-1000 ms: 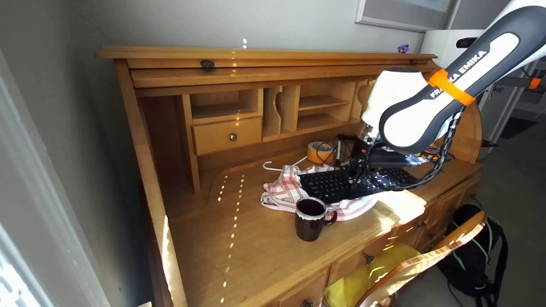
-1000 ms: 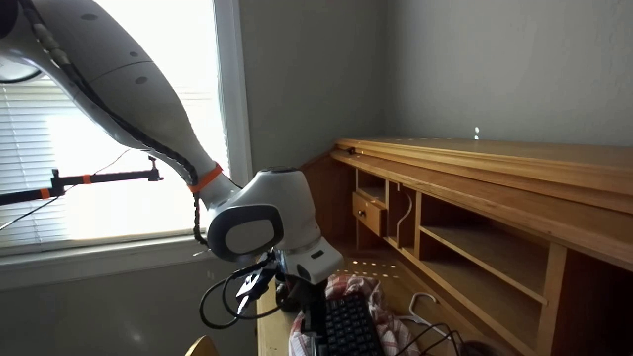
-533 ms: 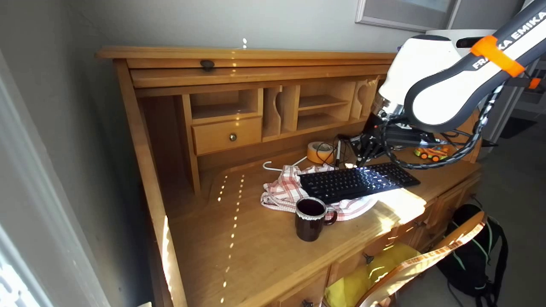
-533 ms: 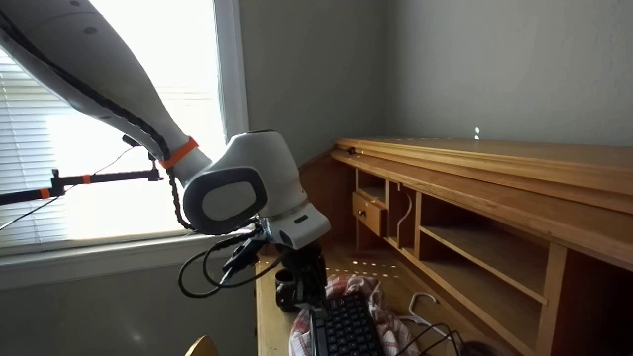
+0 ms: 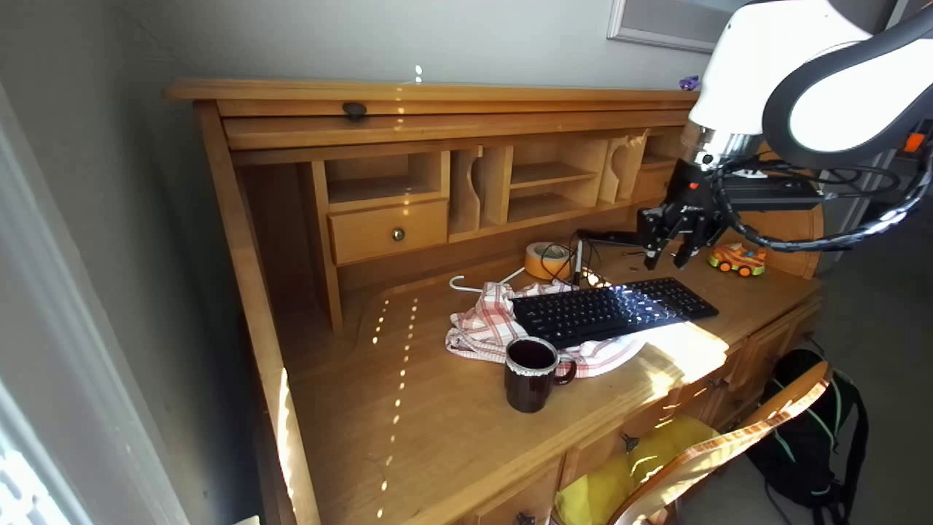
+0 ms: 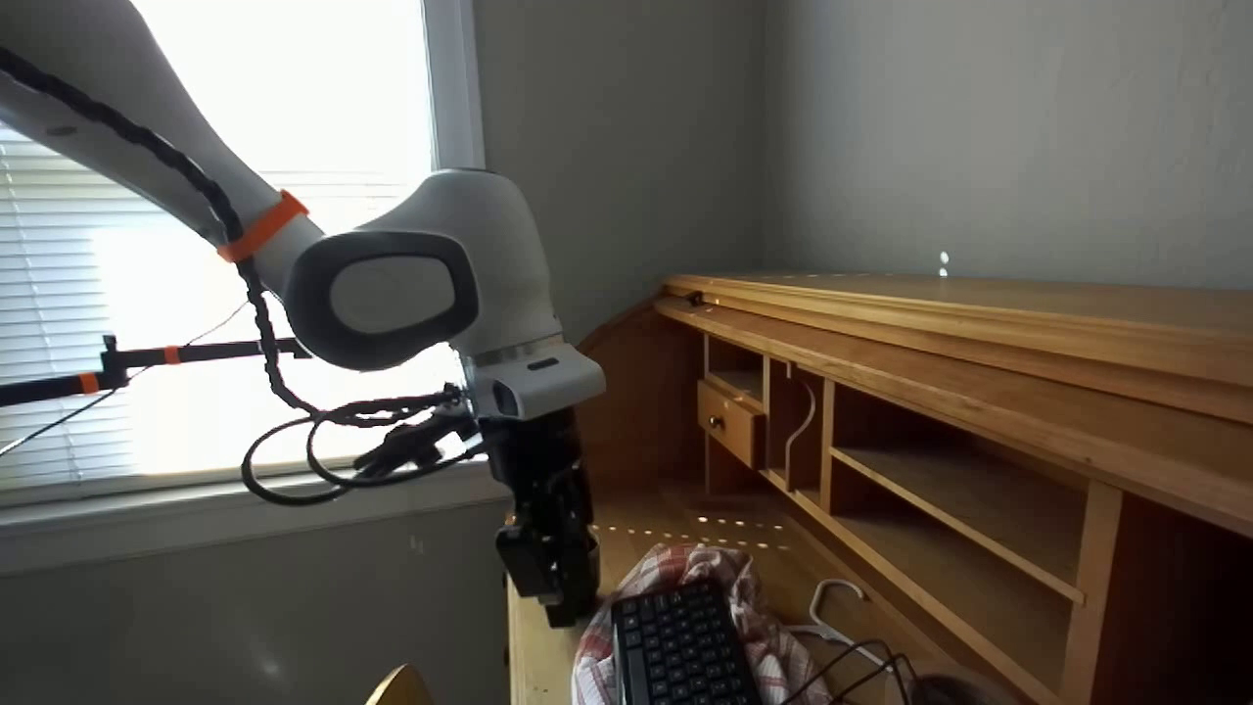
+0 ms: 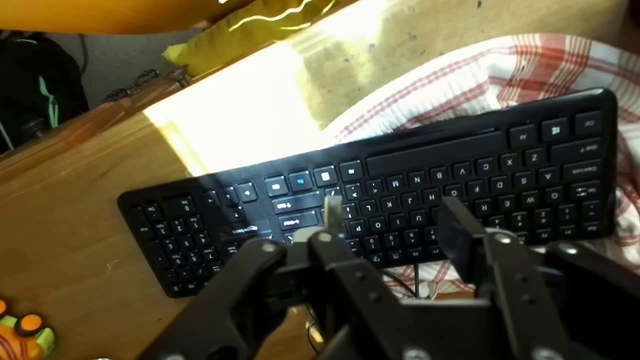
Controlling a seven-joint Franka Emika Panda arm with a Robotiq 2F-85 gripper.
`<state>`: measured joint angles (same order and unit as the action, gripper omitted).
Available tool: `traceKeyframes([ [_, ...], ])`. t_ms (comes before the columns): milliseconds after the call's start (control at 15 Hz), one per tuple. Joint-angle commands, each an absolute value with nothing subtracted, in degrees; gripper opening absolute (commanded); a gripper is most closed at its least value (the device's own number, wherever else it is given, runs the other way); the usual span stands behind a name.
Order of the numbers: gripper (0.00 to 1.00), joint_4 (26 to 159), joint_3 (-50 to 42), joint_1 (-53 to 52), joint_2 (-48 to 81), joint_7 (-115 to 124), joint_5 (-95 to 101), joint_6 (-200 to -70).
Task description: Press on the keyboard
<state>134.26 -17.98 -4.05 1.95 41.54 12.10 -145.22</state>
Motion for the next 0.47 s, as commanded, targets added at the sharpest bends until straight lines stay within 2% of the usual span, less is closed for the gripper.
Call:
traceKeyframes([
  [0,0.84,139.25,-13.21,0.84,-7.37,35.72,12.24,-138.34],
  [133,0.99,139.73,-11.44,2.65,-9.90,30.63,10.97,-134.48],
  [200,1.00,139.79,-10.70,3.45,-10.86,28.96,10.84,-132.79],
  [267,0.89,137.42,-9.67,4.31,-7.18,32.31,11.27,-135.35],
  [333,0.98,137.76,-9.19,4.90,-8.32,30.99,11.20,-134.29],
  [400,1.00,138.12,-8.91,5.24,-9.10,30.27,11.16,-133.87],
])
